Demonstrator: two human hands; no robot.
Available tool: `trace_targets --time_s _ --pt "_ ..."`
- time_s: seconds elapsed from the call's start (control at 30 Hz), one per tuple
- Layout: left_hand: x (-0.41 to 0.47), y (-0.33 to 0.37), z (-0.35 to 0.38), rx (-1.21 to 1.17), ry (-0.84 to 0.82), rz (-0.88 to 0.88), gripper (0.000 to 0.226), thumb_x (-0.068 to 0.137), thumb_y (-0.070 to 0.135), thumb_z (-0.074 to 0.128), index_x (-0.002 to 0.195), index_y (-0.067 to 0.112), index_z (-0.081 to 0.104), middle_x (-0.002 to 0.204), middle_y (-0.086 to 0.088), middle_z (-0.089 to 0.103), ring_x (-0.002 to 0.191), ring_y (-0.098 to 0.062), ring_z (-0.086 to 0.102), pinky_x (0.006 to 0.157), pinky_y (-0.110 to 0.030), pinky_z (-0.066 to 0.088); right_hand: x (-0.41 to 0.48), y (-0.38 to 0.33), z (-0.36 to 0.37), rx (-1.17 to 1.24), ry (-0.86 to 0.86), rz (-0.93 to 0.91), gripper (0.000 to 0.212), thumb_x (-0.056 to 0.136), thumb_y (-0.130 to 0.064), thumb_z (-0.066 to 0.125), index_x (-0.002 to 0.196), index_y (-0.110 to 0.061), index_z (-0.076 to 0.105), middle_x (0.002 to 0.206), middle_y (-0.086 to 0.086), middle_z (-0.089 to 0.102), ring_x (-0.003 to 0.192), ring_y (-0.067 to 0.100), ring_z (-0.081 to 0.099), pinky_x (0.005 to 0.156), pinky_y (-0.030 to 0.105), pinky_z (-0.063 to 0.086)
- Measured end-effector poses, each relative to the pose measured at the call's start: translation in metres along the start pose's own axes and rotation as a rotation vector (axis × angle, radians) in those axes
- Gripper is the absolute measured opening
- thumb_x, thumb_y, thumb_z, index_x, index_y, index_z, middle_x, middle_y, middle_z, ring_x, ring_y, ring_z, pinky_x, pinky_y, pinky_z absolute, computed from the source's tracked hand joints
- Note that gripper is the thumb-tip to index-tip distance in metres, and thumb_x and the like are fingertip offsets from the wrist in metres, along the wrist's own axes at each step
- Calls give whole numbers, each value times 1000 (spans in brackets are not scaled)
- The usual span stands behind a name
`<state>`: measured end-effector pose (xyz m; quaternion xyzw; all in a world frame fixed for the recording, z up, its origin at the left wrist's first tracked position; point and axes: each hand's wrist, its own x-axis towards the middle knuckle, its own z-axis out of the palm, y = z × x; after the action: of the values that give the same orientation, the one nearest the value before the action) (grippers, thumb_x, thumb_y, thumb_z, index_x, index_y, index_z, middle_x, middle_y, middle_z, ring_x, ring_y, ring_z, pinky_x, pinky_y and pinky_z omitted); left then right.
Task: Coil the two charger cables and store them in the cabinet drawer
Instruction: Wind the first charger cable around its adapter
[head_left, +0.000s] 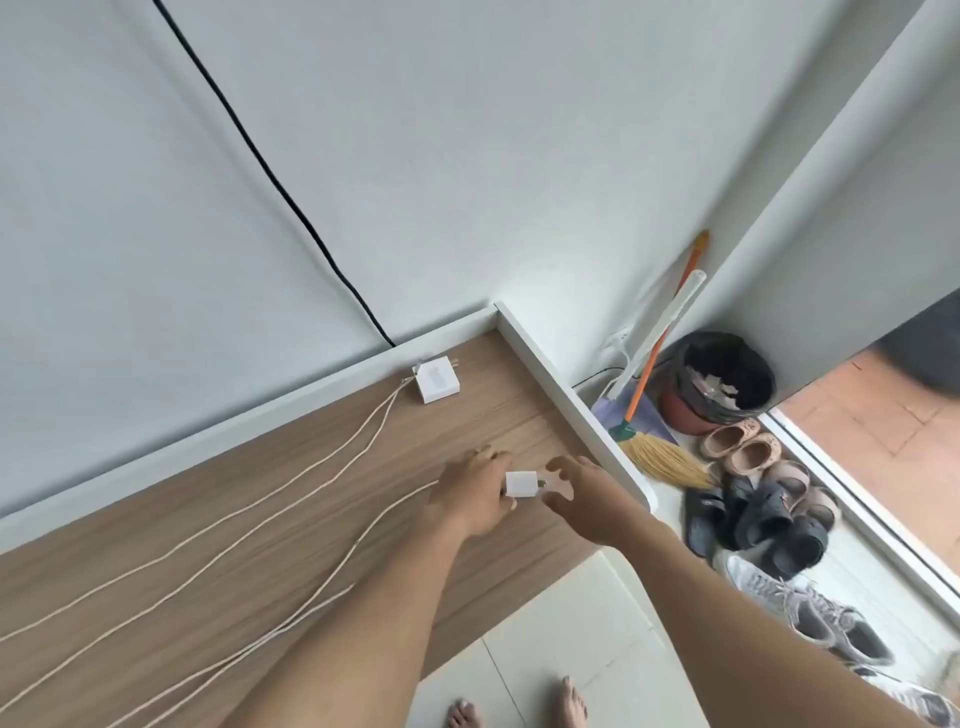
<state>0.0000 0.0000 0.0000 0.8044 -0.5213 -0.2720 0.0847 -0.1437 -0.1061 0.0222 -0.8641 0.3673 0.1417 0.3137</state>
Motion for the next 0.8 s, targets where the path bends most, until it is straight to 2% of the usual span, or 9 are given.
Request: trace_targets --time_s 0.17,0.3,0.37,0.43,0.53,0.6,0.7,0.8 --pt "16 6 15 78 11 -1 50 89 39 63 133 20 49 133 0 50 125 -24 44 100 -41 37 7 14 1 -20 -26 70 41 93 -38 54 132 -27 45 129 0 51 114 20 52 85 28 43" --pt "22 6 16 191 101 9 34 92 33 59 124 21 56 126 0 55 123 -22 45 98 -37 34 12 20 -1 -28 -34 69 41 93 -38 55 132 -28 45 127 -2 52 114 17 52 89 28 44" --pt "23 3 13 154 93 -27 31 91 32 60 120 22 60 123 0 58 118 -23 49 95 -36 37 15 20 -2 3 -37 60 37 93 -37 55 129 -28 48 124 -3 54 110 15 53 89 28 45" --pt "22 1 6 20 116 -101 31 88 32 63 118 22 64 118 -1 63 110 -23 56 91 -36 43 17 19 -5 45 -42 45 33 94 -37 54 125 -28 52 117 -4 58 102 14 55 88 27 46" --pt "19 -1 -16 -434 165 -286 25 85 29 66 107 18 68 97 2 70 90 -18 65 74 -25 48 19 10 -14 140 -31 50 28 94 -39 52 119 -27 56 105 -6 60 93 14 58 80 26 47" --pt "17 -3 -35 -727 186 -378 18 85 27 67 100 16 69 82 8 68 78 -14 65 65 -18 47 20 -2 -19 248 2 46 22 94 -39 53 113 -31 60 100 -6 61 89 14 61 77 27 50" --pt "10 -7 -68 -1040 229 -426 15 86 24 69 97 15 70 83 0 71 76 -16 66 72 -26 53 20 -30 -28 419 31 -12 14 93 -37 53 102 -36 64 98 -4 67 88 14 65 76 33 52" --pt "-8 -5 -105 -1201 272 -366 6 88 19 66 89 13 68 79 -2 68 70 -14 63 68 -27 52 9 -65 -42 579 13 -70 21 94 -34 53 111 -28 64 101 0 67 87 10 64 71 30 51"
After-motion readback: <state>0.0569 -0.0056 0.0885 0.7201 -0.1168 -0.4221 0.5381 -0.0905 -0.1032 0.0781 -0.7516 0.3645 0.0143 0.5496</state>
